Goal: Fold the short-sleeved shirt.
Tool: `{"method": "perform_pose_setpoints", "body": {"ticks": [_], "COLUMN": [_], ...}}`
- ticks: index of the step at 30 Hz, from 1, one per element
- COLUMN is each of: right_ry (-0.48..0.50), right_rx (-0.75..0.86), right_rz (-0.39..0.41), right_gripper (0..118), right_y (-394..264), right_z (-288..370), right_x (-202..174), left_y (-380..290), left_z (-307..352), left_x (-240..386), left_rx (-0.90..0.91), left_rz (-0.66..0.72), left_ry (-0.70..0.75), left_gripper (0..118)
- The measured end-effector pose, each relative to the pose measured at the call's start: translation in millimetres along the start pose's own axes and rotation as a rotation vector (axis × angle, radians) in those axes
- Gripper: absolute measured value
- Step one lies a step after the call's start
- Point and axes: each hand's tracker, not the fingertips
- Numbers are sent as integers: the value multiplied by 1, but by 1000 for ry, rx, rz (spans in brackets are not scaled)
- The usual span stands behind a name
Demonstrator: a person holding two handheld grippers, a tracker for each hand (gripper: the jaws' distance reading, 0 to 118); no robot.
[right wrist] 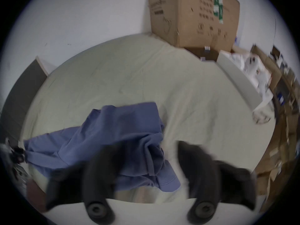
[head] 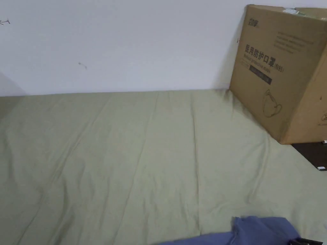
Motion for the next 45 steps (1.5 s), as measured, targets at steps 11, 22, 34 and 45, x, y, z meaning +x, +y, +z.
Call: {"method": "perform_pose_setpoints", "body": {"ticks": [11,22,34,45], "right_ry": [284,293,290,307], "right_rx": [663,837,691,546], "right_rz": [-34,86,219,161], "right_gripper": [40,1,1,1], "right_y": [7,-6,-30,-17], "right_z": [173,220,225,205], "right_x": [-117,-186,-182,-222], "left_y": [22,21,-44,-54], "left_z": [124,163,24,-55], "left_x": [58,90,-148,-168], "left_rx": [749,917,131,99], "left_rz": [161,31,752,869], "left_ry": [61,205,-526,-992], "left_gripper": [72,0,56,118]}}
